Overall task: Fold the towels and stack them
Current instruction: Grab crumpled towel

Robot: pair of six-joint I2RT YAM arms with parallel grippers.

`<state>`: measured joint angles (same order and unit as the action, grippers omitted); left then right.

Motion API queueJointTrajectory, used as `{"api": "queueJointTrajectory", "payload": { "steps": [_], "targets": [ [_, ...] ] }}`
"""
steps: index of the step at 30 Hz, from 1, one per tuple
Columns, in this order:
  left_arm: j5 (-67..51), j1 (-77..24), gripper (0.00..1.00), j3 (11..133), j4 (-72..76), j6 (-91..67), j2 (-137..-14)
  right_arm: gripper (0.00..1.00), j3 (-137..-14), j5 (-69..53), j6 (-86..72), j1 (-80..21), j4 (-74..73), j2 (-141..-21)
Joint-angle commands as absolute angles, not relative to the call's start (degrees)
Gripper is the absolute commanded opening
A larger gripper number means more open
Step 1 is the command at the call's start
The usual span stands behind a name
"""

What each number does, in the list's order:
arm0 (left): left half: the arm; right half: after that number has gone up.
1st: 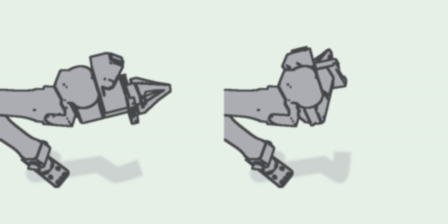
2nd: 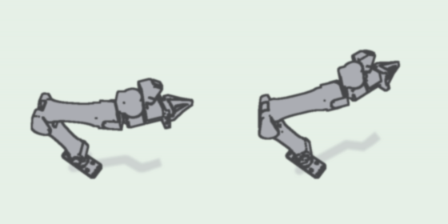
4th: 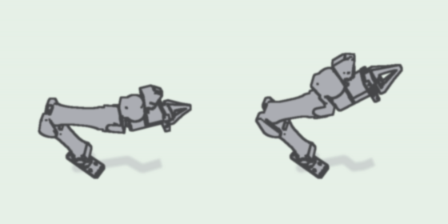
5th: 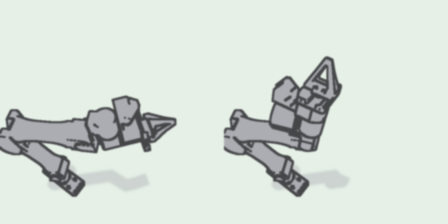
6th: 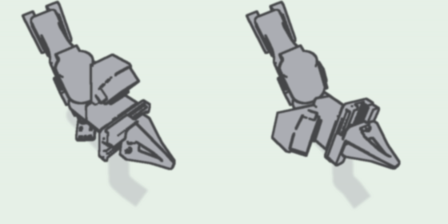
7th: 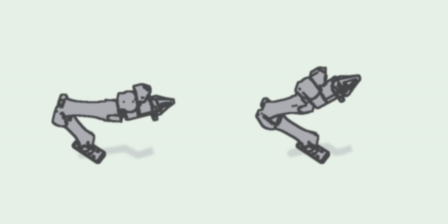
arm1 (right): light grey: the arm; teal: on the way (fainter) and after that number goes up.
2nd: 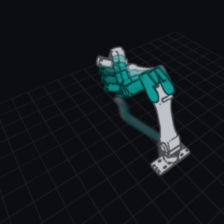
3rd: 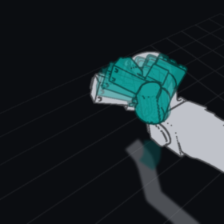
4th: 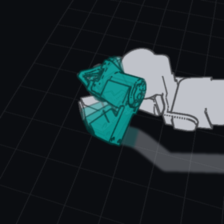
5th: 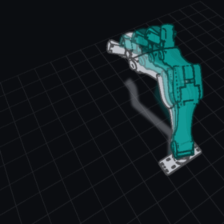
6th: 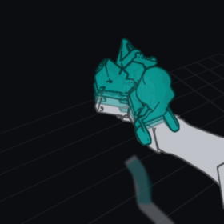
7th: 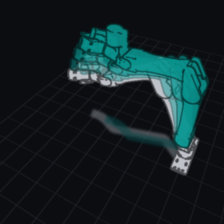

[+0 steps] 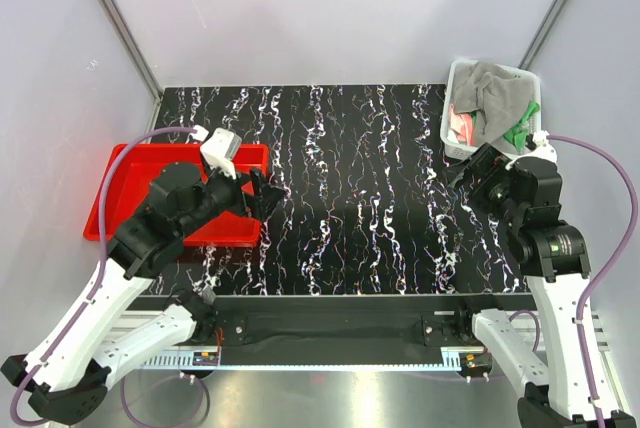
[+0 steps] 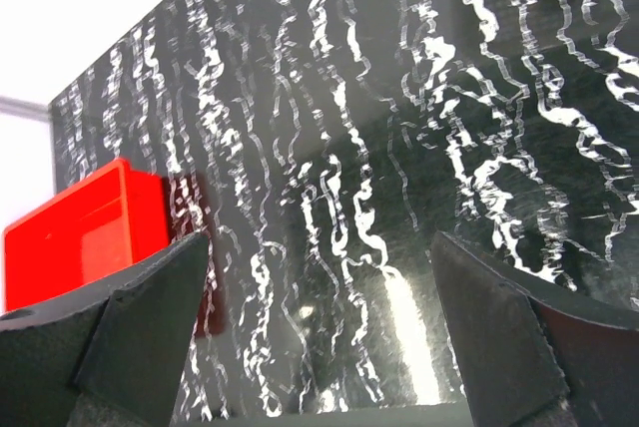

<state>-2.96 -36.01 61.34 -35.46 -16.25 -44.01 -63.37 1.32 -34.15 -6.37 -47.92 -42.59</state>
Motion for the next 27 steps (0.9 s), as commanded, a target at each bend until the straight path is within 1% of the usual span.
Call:
{"api": "queueJointTrajectory", "payload": {
  "steps": [1, 4, 8, 10, 11, 13, 14, 15, 16, 18, 20, 21, 23, 24, 26, 27],
  "targets": [
    [-1.41, -35.95, 0.99, 61.09, -29.98, -14.59, -43.86, 1.00, -65.03, 6.32, -33.84, -6.42, -45.53, -44.64],
    [3.15, -35.95, 0.99, 61.70, -29.36, -14.24, -44.12, 1.00, -68.20, 6.33, -34.45, -6.50, -45.09, -47.02],
    [5.36, -35.86, 0.99, 62.40, -27.51, -14.50, -45.78, 1.00, -68.03, 3.08, -30.86, -6.59, -41.05, -47.28],
    [5.36, -35.42, 0.99, 63.36, -27.68, -15.37, -47.28, 1.00, -68.11, 3.60, -27.79, -6.42, -38.15, -48.51],
    [4.75, -34.38, 0.99, 63.98, -28.21, -15.90, -49.29, 1.00, -69.51, 6.39, -24.99, -6.50, -37.45, -49.73],
    [0.38, -32.44, 0.99, 65.56, -28.91, -17.57, -51.06, 1.00, -72.06, 13.67, -22.95, -6.50, -37.27, -56.66],
    [-1.91, -30.08, 0.99, 65.83, -28.83, -18.27, -52.54, 1.00, -75.12, 20.50, -21.98, -6.42, -37.44, -59.56],
    [-3.76, -28.84, 0.99, 66.09, -28.92, -19.06, -53.25, 1.00, -76.54, 22.57, -19.62, -5.98, -36.75, -65.25],
    [-6.82, -27.78, 0.99, 66.35, -29.09, -20.46, -53.78, 1.00, -77.60, 23.46, -18.64, -5.19, -36.04, -67.91],
    [-8.61, -25.93, 0.99, 66.62, -29.97, -20.83, -55.10, 1.00, -80.76, 21.37, -17.67, -0.82, -34.81, -75.54],
    [-8.97, -25.93, 0.99, 66.01, -31.20, -19.34, -55.81, 0.98, -83.39, 17.51, -18.54, 3.41, -33.84, -80.40],
    [-8.44, -25.84, 0.99, 65.66, -32.07, -19.07, -55.81, 0.97, -84.02, 16.36, -19.76, 7.43, -31.75, -84.94],
    [-6.86, -25.75, 0.99, 63.73, -31.99, -18.02, -55.20, 0.92, -86.99, 12.59, -20.65, 10.44, -29.45, -89.89],
    [-6.42, -25.84, 0.99, 62.76, -31.04, -17.93, -54.85, 0.91, -88.58, 11.35, -20.48, 11.59, -28.31, -95.13],
    [-6.32, -25.84, 0.99, 60.83, -29.98, -18.63, -54.06, 0.89, -94.44, 10.46, -19.52, 13.27, -28.56, -100.43],
    [-7.29, -25.84, 0.99, 60.56, -29.01, -18.89, -53.97, 0.89, -96.22, 10.28, -18.38, 13.53, -28.83, -105.24]
  ]
}}
